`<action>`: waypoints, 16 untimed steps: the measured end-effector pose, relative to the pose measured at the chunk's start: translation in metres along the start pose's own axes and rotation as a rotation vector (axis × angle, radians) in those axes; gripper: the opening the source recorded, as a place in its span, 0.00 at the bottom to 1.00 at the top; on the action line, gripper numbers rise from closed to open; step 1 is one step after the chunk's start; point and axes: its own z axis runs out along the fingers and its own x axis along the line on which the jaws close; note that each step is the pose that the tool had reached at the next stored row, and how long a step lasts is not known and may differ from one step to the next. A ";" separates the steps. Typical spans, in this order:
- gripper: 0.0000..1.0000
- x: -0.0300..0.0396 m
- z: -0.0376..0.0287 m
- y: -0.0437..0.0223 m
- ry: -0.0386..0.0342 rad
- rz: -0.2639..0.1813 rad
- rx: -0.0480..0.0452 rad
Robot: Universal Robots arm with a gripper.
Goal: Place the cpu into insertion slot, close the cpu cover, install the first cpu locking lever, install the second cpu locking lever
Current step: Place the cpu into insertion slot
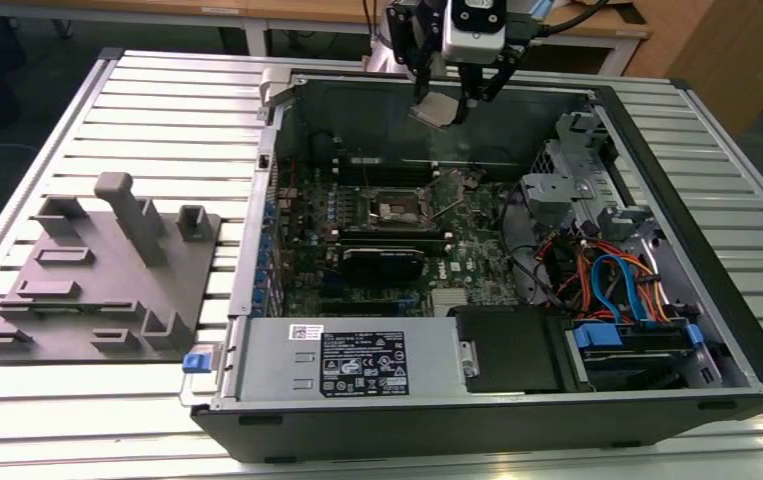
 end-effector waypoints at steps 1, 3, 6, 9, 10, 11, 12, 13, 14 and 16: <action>0.54 0.0000 0.0000 0.0000 0.0000 0.000 0.0000; 0.54 0.0000 0.0000 0.0000 0.0000 0.000 0.0000; 0.54 0.0000 0.0002 0.0000 -0.0010 0.012 -0.0003; 0.54 0.0001 0.0005 -0.0001 -0.0048 0.055 -0.0010; 0.54 0.0000 0.0006 -0.0001 -0.0064 0.073 -0.0013; 0.54 0.0000 0.0008 -0.0001 -0.0081 0.092 -0.0017; 0.54 0.0000 0.0009 -0.0001 -0.0096 0.109 -0.0019; 0.54 0.0000 0.0010 -0.0001 -0.0110 0.125 -0.0023; 0.54 0.0000 0.0011 -0.0001 -0.0134 0.152 -0.0028; 0.54 0.0000 0.0013 -0.0001 -0.0158 0.180 -0.0033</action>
